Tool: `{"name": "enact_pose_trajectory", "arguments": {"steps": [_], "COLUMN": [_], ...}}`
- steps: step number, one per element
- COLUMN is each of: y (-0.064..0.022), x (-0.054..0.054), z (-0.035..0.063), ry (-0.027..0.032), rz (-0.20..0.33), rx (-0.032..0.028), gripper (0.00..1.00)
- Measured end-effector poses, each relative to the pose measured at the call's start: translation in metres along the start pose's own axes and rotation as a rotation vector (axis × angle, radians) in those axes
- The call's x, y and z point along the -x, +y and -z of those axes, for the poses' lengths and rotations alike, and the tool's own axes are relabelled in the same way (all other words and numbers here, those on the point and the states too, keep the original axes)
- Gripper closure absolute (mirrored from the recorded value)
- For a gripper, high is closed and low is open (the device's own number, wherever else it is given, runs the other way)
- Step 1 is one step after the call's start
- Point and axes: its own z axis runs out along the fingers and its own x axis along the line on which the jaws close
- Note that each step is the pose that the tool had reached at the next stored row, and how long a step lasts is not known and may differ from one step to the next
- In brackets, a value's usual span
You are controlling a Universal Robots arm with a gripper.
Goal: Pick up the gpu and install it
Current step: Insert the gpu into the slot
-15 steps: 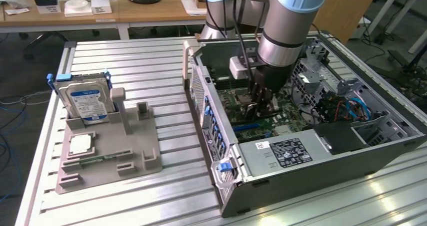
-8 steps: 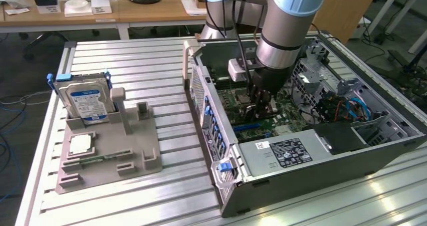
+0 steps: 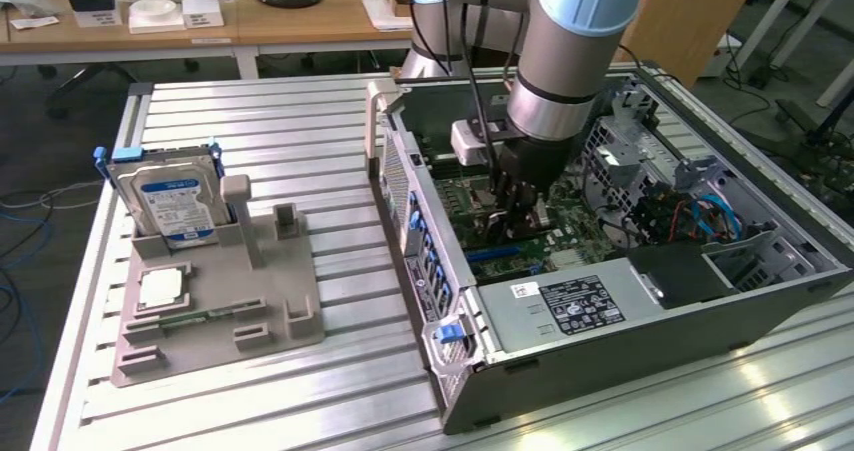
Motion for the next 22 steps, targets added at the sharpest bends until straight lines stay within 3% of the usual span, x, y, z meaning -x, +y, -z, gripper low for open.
{"name": "enact_pose_trajectory", "arguments": {"steps": [16,22], "y": [0.0009,0.0009], "x": [0.0,0.0], "z": [-0.0133,-0.0137], "ry": [0.0001,0.0001], "rz": [0.0,0.0], "rx": [0.0,0.0], "gripper": [0.72,0.72]}}
